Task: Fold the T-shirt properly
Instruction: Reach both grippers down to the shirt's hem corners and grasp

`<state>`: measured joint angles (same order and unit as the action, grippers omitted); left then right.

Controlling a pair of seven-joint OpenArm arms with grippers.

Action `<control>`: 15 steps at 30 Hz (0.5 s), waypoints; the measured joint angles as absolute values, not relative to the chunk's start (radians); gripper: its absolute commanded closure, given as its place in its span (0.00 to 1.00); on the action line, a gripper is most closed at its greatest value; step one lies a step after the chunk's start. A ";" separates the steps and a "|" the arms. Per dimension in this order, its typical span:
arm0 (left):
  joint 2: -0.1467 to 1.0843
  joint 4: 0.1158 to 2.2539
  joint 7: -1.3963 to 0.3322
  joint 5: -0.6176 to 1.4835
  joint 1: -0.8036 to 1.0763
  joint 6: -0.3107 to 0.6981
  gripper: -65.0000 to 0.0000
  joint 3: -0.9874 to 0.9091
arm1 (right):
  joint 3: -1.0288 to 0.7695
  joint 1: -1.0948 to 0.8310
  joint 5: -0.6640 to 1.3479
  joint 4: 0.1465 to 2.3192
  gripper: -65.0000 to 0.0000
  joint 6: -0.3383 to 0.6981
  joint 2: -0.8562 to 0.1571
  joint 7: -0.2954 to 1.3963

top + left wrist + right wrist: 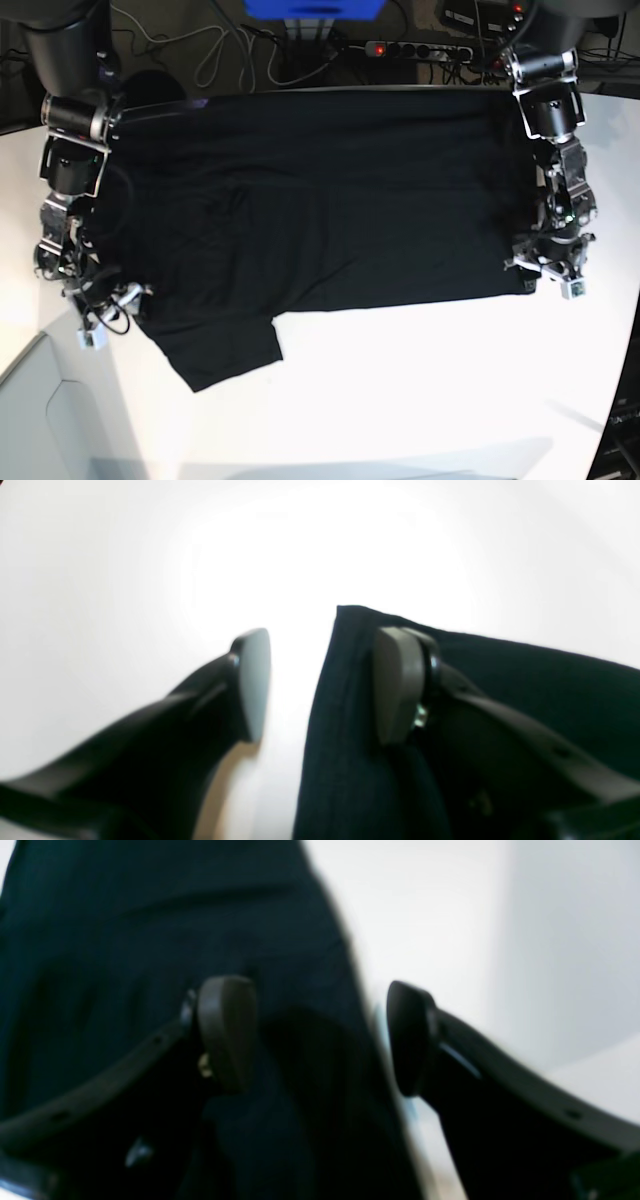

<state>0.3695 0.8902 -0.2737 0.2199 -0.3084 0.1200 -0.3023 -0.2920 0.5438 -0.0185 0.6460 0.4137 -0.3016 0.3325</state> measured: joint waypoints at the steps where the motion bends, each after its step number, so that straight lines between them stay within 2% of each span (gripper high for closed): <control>1: 0.369 0.875 -0.261 0.220 -0.311 0.120 0.51 -0.294 | -0.292 0.547 -0.017 0.634 0.39 0.392 -0.302 0.310; 11: 0.369 0.824 -0.204 0.220 -0.329 0.120 0.51 -0.245 | -0.294 0.553 0.001 0.538 0.40 0.389 -0.302 0.226; 15: 0.369 0.810 -0.188 0.220 -0.330 0.120 0.51 -0.245 | -0.229 0.525 0.008 0.566 0.42 0.387 -0.297 0.195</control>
